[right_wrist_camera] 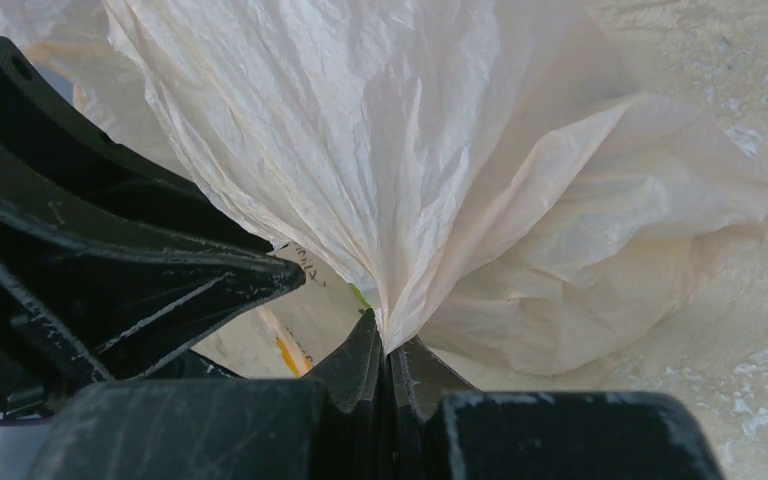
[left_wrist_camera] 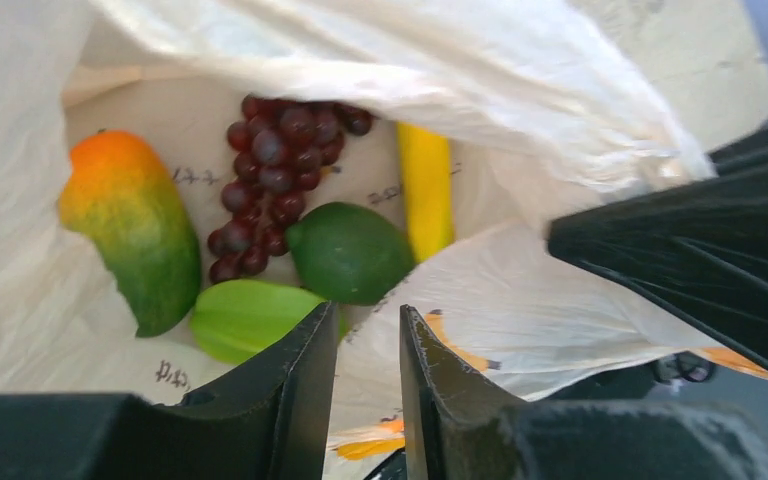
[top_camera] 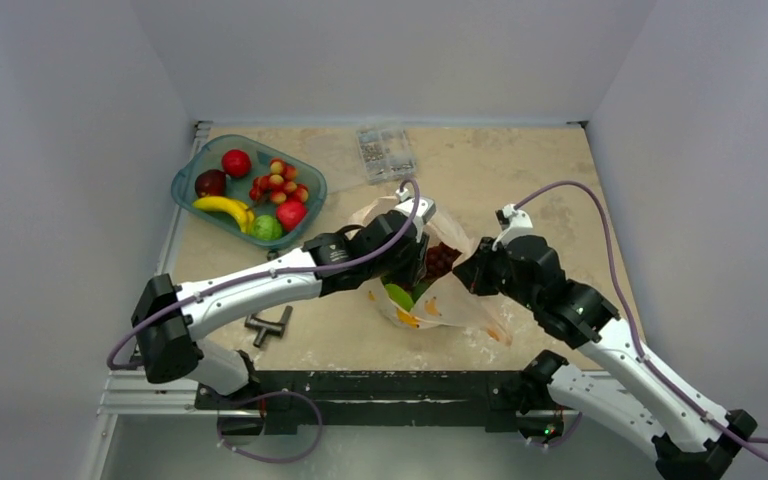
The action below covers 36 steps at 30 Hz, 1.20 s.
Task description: Take the fake fruits out of the plastic bag
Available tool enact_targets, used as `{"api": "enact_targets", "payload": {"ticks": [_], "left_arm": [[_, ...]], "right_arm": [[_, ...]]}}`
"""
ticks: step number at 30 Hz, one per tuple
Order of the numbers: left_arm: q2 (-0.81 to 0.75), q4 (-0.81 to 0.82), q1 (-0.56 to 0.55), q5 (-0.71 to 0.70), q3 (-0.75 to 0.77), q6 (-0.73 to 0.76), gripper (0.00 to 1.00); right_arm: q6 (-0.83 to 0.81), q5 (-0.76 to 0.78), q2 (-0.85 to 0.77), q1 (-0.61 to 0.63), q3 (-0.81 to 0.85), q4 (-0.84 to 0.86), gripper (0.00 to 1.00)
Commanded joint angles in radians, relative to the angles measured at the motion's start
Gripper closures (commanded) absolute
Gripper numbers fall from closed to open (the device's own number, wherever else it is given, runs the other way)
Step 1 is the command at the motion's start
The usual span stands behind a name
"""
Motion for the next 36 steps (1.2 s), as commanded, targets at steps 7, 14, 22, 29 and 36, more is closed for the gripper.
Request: {"api": "enact_targets", "payload": {"ticks": [7, 14, 22, 29, 36], "left_arm": [[0.091, -0.066, -0.001, -0.138, -0.064, -0.069, 0.7], [0.138, -0.146, -0.022, -0.161, -0.079, -0.079, 0.58], [0.145, -0.245, -0.088, -0.297, -0.107, -0.11, 0.33], [0.153, -0.198, -0.096, -0.266, -0.181, -0.196, 0.26], [0.125, -0.078, -0.091, -0.225, -0.193, -0.19, 0.19]], "right_arm": [[0.01, -0.072, 0.017, 0.005, -0.068, 0.069, 1.0], [0.02, -0.094, 0.009, 0.005, -0.114, 0.089, 1.0], [0.036, -0.124, 0.041, 0.005, -0.178, 0.166, 1.0], [0.035, -0.165, 0.027, 0.005, -0.241, 0.164, 1.0], [0.048, -0.193, 0.043, 0.007, -0.303, 0.196, 1.0]]}}
